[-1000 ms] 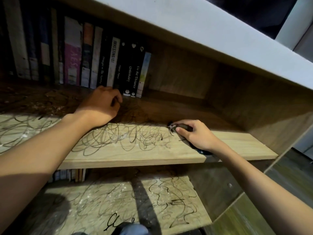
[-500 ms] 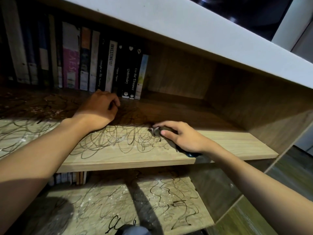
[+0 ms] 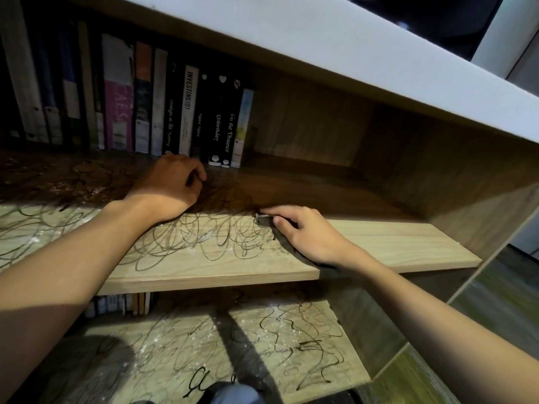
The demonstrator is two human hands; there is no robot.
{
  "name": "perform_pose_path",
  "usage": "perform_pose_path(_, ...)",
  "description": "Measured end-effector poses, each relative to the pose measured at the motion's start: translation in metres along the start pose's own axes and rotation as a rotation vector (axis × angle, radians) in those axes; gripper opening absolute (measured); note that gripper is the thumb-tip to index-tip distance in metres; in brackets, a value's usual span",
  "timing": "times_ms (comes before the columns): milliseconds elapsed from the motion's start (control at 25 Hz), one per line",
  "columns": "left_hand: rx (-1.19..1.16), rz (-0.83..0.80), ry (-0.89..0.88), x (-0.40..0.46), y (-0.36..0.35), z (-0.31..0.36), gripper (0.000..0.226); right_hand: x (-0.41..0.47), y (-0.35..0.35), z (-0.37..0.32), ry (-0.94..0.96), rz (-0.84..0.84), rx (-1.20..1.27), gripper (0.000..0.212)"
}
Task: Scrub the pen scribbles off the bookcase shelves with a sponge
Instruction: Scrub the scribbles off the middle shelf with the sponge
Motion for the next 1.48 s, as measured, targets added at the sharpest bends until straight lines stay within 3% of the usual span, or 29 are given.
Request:
perform_pose_path(80, 0.004, -0.004, -0.001, -0.001, 0.001, 0.001, 0.016, -0.013, 0.015, 0.014, 0.024, 0.040, -0.008, 0.028)
perform_pose_path(200, 0.019, -0.008, 0.006, -0.003, 0.001, -0.001, 0.015, 0.004, 0.036, 0.078, -0.245, 0.052, -0.171, 0.027)
perform_pose_path(280, 0.016, -0.013, 0.006, -0.002, 0.000, 0.001, 0.015, 0.017, 0.031, 0.085, -0.353, 0.015, -0.279, 0.033)
perform_pose_path(440, 0.013, -0.012, 0.003, -0.001, -0.002, 0.001, 0.016, -0.019, 0.008, 0.003, 0.024, 0.001, 0.015, 0.030)
perform_pose_path(520, 0.011, -0.013, 0.003, -0.001, -0.002, 0.000, 0.016, -0.051, 0.016, 0.004, 0.094, -0.077, 0.141, 0.029)
perform_pose_path(680, -0.017, -0.002, -0.035, 0.000, -0.003, 0.022, 0.016, -0.057, 0.064, 0.095, -0.368, 0.128, -0.054, 0.024)
perform_pose_path(760, -0.065, -0.018, -0.053, -0.004, -0.007, 0.046, 0.016, -0.048, 0.055, 0.095, -0.494, 0.212, -0.171, 0.026)
perform_pose_path(840, -0.109, -0.036, -0.071, -0.015, -0.011, 0.067, 0.015, -0.037, 0.034, 0.053, -0.413, 0.279, -0.205, 0.028)
perform_pose_path(960, -0.055, 0.003, -0.095, -0.036, -0.007, 0.080, 0.020, -0.051, 0.010, -0.014, -0.139, 0.363, -0.161, 0.030)
perform_pose_path(1080, 0.010, 0.055, -0.084, -0.053, 0.006, 0.075, 0.023, -0.093, 0.020, -0.016, 0.077, 0.451, -0.133, 0.028)
perform_pose_path(1160, 0.108, 0.070, -0.057, -0.063, 0.016, 0.066, 0.023, -0.108, 0.049, 0.035, -0.040, 0.515, -0.194, 0.029)
perform_pose_path(1280, 0.268, 0.149, 0.039, -0.080, 0.039, 0.053, 0.020, -0.107, 0.079, 0.098, -0.395, 0.429, -0.191, 0.028)
perform_pose_path(1400, 0.400, 0.205, 0.126, -0.091, 0.050, 0.052, 0.017, -0.078, 0.062, 0.086, -0.554, 0.315, -0.332, 0.029)
perform_pose_path(1480, 0.463, 0.207, 0.208, -0.091, 0.052, 0.048, 0.018, -0.057, 0.041, 0.055, -0.510, 0.252, -0.389, 0.033)
Point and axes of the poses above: each hand's wrist, its own x-axis towards the middle knuckle, its own y-axis out of the back of the hand, z = x × y, the point moved 9 cm from there along x, towards the middle knuckle
